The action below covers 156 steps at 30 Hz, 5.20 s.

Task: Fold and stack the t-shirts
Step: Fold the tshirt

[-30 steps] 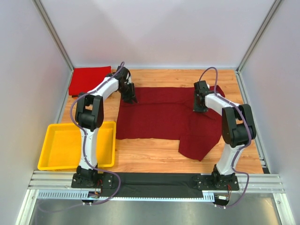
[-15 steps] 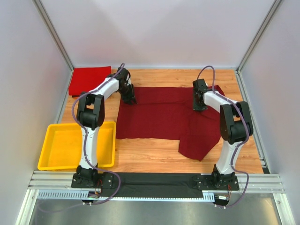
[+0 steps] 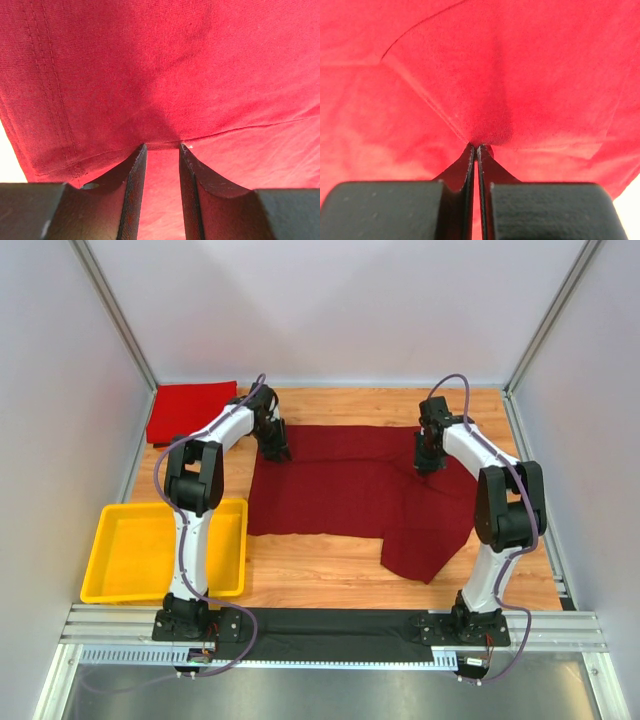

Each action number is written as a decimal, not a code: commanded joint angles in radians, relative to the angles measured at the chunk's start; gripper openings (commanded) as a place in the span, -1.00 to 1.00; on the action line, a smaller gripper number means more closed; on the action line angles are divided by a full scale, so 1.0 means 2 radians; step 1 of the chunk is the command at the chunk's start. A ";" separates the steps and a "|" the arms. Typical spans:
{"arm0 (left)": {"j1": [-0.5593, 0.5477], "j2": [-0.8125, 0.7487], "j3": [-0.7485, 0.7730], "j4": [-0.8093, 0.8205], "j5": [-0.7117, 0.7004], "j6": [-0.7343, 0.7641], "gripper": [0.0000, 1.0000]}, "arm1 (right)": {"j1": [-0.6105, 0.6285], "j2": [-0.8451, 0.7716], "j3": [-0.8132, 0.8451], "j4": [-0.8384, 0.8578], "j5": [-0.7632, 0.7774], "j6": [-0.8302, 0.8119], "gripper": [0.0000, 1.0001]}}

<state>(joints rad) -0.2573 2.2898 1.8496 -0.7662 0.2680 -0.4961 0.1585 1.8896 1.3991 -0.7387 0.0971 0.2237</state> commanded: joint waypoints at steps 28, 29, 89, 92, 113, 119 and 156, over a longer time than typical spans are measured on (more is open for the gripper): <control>-0.015 -0.089 -0.020 0.034 0.006 -0.007 -0.10 | -0.068 -0.083 -0.041 -0.025 0.006 0.131 -0.21; -0.015 -0.086 -0.019 0.037 0.009 -0.010 -0.10 | -0.078 -0.083 -0.045 -0.020 0.001 0.130 -0.18; -0.022 0.032 0.075 0.014 -0.049 -0.008 -0.13 | -0.158 -0.095 -0.104 -0.033 -0.065 0.156 -0.99; -0.021 0.045 0.078 0.003 -0.056 -0.007 -0.14 | -0.158 -0.105 -0.127 -0.024 -0.060 0.170 -0.99; -0.015 0.036 0.081 -0.027 -0.067 -0.002 -0.14 | -0.179 -0.112 -0.124 0.021 -0.041 0.190 -0.43; -0.014 0.005 0.103 -0.014 -0.050 0.003 -0.10 | -0.210 -0.070 -0.058 0.086 -0.101 0.147 -0.12; 0.047 0.135 0.184 -0.012 -0.061 -0.026 -0.10 | -0.260 0.124 0.017 0.299 -0.152 0.222 -0.99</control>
<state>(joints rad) -0.1692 2.5061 2.2082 -0.7250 0.2314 -0.5602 -0.3542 2.1628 1.4765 -0.2134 -0.2687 0.6151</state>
